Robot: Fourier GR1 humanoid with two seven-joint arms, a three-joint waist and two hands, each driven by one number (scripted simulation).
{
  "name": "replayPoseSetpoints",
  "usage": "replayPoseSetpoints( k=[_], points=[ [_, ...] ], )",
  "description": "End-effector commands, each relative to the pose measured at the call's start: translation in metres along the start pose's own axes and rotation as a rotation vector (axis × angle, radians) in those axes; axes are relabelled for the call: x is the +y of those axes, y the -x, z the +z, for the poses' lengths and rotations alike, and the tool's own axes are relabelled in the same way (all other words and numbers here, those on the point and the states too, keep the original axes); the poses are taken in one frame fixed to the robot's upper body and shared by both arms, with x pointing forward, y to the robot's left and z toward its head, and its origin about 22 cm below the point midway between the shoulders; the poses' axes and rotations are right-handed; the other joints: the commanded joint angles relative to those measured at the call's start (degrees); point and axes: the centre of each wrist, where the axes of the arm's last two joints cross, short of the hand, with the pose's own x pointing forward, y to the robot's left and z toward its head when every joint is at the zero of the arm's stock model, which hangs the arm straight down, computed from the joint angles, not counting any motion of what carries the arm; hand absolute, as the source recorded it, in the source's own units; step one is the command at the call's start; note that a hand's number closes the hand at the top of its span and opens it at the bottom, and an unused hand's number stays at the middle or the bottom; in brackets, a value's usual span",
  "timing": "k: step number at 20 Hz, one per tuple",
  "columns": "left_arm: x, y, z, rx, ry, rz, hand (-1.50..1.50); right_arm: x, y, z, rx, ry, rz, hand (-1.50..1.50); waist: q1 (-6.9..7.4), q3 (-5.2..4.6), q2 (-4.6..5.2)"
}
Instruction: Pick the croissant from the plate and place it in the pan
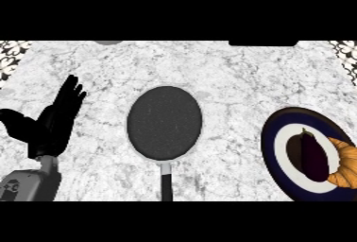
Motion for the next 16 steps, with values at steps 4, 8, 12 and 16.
replayPoseSetpoints(
  k=[4,8,12,16],
  points=[
    [0.011,0.010,0.005,0.002,-0.030,0.010,0.00,0.018,-0.030,-0.024,0.015,-0.110,0.097,-1.50,-0.48,0.06,-0.17],
    [-0.008,-0.012,0.008,-0.007,-0.015,-0.005,0.00,0.024,-0.044,-0.015,0.060,-0.092,0.245,-1.50,-0.88,0.09,-0.34],
    [0.013,-0.004,-0.006,0.004,-0.014,0.012,0.00,0.017,-0.057,-0.018,0.105,-0.089,0.304,-1.50,-1.03,0.05,-0.21],
    [0.010,-0.007,0.011,0.008,-0.012,-0.010,0.00,0.033,-0.089,-0.027,0.097,-0.046,0.276,-1.50,-0.71,0.07,-0.27]
  ],
)
